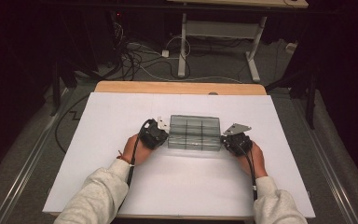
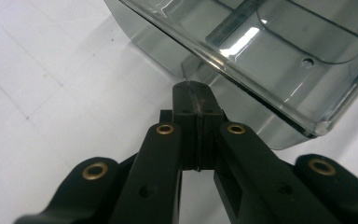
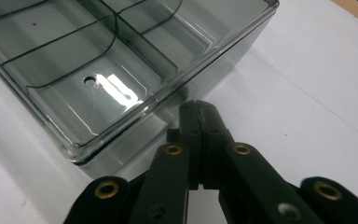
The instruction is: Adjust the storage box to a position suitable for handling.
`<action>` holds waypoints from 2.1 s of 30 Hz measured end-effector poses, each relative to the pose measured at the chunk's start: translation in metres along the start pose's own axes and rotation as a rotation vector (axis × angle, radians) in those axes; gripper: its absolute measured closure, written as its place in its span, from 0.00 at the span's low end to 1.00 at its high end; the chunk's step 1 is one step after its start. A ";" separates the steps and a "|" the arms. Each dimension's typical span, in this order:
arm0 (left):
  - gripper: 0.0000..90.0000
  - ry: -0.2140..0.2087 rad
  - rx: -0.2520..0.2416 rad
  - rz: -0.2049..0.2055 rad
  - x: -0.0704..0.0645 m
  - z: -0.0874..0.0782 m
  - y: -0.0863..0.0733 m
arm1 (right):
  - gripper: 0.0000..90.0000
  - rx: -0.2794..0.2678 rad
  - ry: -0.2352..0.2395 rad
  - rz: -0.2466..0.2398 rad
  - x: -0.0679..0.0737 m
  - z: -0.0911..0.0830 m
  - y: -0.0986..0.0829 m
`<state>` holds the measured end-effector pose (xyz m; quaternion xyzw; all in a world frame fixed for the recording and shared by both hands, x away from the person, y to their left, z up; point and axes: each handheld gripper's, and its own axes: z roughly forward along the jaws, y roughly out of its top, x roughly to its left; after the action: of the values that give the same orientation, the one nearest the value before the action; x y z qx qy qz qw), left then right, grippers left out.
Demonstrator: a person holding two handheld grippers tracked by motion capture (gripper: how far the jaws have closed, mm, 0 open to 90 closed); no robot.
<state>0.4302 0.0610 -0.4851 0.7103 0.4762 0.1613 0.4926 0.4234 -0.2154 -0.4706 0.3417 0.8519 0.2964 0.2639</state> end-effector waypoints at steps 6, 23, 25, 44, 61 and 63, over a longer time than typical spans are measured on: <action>0.97 0.011 -0.036 -0.031 0.001 -0.009 -0.007 | 1.00 -0.004 0.007 -0.007 0.010 -0.001 0.002; 0.97 0.008 -0.009 -0.015 0.014 -0.037 -0.021 | 1.00 -0.020 0.030 -0.052 0.036 -0.003 0.007; 0.97 0.017 -0.008 -0.007 0.015 -0.038 -0.025 | 1.00 -0.019 0.031 -0.054 0.038 -0.002 0.008; 0.97 -0.001 -0.015 -0.010 0.021 -0.046 -0.030 | 1.00 -0.030 0.015 -0.086 0.050 -0.002 0.009; 0.96 -0.015 -0.127 0.018 0.025 -0.068 -0.018 | 0.95 -0.167 0.029 -0.030 0.037 -0.024 0.005; 0.96 -0.022 -0.140 0.017 0.025 -0.070 -0.017 | 0.94 -0.193 0.036 -0.024 0.035 -0.029 0.005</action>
<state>0.3846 0.1210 -0.4727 0.6797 0.4524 0.1907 0.5449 0.3849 -0.1958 -0.4562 0.2991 0.8280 0.3800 0.2839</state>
